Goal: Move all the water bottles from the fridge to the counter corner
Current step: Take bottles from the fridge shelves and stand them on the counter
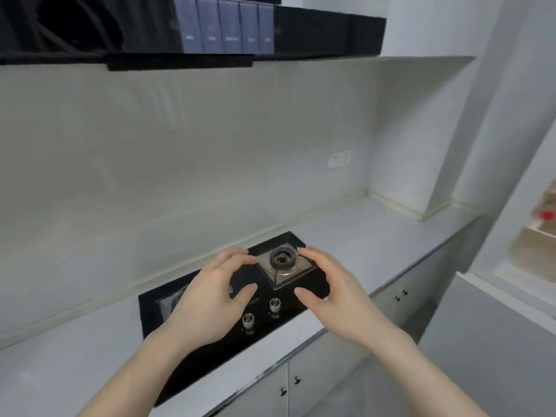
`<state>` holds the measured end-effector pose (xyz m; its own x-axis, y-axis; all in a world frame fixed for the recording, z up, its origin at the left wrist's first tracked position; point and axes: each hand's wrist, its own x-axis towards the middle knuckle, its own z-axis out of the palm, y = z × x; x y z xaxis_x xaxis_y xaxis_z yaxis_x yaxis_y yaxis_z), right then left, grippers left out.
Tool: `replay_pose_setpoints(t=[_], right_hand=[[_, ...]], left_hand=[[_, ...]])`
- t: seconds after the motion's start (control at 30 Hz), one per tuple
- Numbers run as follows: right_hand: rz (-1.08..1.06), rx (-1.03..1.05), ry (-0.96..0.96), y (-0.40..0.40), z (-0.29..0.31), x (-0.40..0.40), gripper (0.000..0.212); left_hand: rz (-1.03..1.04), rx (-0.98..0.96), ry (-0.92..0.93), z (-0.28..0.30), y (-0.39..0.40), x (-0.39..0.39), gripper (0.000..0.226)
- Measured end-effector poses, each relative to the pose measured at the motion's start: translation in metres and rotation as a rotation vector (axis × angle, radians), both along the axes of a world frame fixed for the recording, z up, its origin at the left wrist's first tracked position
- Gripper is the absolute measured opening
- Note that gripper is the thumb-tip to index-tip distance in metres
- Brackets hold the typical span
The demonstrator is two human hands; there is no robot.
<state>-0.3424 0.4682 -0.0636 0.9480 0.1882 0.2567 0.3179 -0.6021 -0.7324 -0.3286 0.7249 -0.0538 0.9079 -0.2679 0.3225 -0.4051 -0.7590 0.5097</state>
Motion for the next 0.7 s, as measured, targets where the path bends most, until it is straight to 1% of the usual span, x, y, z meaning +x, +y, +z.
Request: replay_pose_setpoints(t=[0.23, 0.33, 0.43, 0.7], right_hand=[[-0.332, -0.016, -0.042, -0.123, 0.012, -0.033, 0.065], [-0.448, -0.037, -0.061, -0.170, 0.020, -0.043, 0.065], [-0.556, -0.041, -0.083, -0.211, 0.024, -0.047, 0.065], [-0.764, -0.041, -0.084, -0.307, 0.039, -0.042, 0.061]], left_hand=[[-0.321, 0.022, -0.035, 0.016, -0.139, 0.046, 0.038], [-0.426, -0.002, -0.035, 0.019, -0.197, 0.061, 0.037], [-0.536, -0.018, -0.037, 0.022, -0.252, 0.077, 0.037], [-0.740, -0.048, -0.058, 0.037, -0.383, 0.125, 0.037]])
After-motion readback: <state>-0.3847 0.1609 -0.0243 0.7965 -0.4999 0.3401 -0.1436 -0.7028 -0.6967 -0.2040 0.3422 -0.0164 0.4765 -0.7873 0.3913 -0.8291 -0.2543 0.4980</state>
